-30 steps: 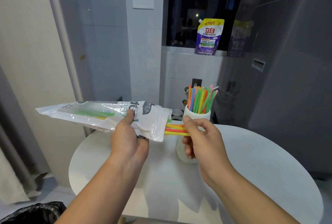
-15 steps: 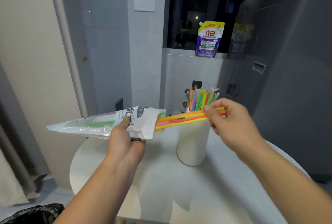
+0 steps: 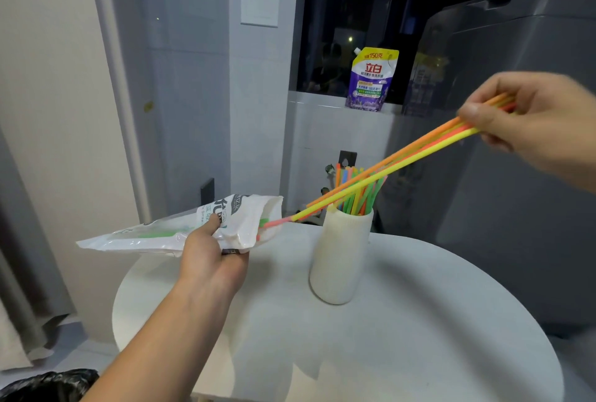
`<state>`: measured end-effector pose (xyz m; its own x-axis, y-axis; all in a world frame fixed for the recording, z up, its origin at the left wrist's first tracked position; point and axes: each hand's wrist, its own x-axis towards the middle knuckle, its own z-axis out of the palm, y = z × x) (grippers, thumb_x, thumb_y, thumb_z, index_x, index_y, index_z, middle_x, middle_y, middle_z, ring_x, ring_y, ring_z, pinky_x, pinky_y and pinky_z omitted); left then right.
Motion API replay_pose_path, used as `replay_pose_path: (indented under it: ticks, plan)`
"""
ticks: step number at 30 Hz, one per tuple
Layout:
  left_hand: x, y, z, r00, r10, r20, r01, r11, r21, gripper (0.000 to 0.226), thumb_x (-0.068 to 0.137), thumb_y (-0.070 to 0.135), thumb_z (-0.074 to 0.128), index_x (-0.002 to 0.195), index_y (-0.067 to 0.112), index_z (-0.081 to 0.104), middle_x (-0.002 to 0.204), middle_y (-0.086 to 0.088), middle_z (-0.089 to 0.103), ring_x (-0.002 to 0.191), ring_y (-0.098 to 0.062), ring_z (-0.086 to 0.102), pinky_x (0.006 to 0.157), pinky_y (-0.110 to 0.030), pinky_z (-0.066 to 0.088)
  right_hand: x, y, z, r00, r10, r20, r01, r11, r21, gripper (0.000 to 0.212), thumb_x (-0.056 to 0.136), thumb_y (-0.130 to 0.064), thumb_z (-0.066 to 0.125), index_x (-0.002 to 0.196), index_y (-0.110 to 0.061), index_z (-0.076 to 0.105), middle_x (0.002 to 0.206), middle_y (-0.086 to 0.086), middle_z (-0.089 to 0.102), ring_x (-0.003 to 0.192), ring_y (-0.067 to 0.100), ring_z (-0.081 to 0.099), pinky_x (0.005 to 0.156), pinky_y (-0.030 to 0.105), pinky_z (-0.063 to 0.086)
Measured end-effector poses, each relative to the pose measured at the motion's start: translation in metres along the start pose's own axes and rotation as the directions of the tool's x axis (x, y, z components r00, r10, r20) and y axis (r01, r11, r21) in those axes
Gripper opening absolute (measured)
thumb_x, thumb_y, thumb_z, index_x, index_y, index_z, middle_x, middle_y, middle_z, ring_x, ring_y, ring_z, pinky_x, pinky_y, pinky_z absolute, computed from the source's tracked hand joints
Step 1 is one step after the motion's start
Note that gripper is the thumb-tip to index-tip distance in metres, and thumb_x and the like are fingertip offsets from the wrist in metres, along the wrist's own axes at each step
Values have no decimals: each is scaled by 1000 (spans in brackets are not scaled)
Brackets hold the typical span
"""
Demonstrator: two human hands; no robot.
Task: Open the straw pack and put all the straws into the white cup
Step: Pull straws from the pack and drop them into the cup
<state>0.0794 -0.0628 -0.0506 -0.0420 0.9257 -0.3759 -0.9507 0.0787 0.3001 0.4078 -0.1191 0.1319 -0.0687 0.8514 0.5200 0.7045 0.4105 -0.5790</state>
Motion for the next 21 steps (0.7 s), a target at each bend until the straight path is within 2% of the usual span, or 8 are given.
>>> replay_pose_path:
  ticks: [3,5,7,11,12,15,18,21]
  plan:
    - [1,1,0,1000,7,12,-7,1000,0,28,102,10,59,130,9,58,108,-6,75,95,-25,75,98,-50,57,13,5,-30,1000,23,7,-22,997,-74,47,78,-74,68,93,-30,72,60,-2,68,38,4,50,33,25,38]
    - [2,1,-1,1000,10,2,-10,1000,-5,22,101,9,59,124,9,59,103,-7,75,93,-26,75,103,-51,54,26,11,-54,999,7,-44,-13,991,-134,51,81,-73,67,101,-27,72,62,-1,69,36,6,51,32,27,38]
    - [2,0,-1,1000,10,-12,-11,1000,-8,17,101,10,59,118,8,60,99,-6,75,87,-25,76,99,-51,56,34,19,-70,999,-20,-49,12,988,-157,55,82,-74,66,106,-25,71,63,-2,69,37,7,53,39,21,44]
    - [1,-2,-1,1000,-3,-8,3,1000,2,9,101,9,60,110,7,62,77,-6,78,61,-23,77,61,-47,64,41,24,-83,996,-68,-51,57,981,-185,52,81,-77,63,103,-31,71,63,-5,71,37,7,57,42,19,48]
    - [0,-2,0,1000,-1,-6,1,1000,7,7,101,9,60,108,7,62,72,-6,78,59,-23,77,59,-49,63,43,23,-84,995,-80,-54,68,978,-199,50,81,-77,63,101,-32,71,62,-6,71,37,8,57,41,19,48]
    - [0,-3,0,1000,1,-4,-1,1000,20,11,101,10,60,112,7,63,75,-5,78,70,-22,77,79,-48,64,51,17,-86,994,-94,-57,79,971,-226,52,81,-78,62,103,-33,71,63,-7,71,37,8,59,38,20,48]
    - [0,-3,0,1000,-1,2,1,1000,20,19,101,10,60,120,9,63,97,-4,77,88,-22,75,83,-47,63,54,13,-89,994,-103,-37,94,977,-193,50,82,-74,64,100,-28,71,62,-3,70,35,9,57,38,18,47]
    - [1,-2,-1,1000,-5,10,5,1000,21,23,101,10,60,124,9,63,104,-4,76,95,-21,75,83,-46,62,60,6,-96,997,-72,-2,70,983,-169,50,80,-76,65,94,-28,70,63,0,69,35,10,56,39,16,47]
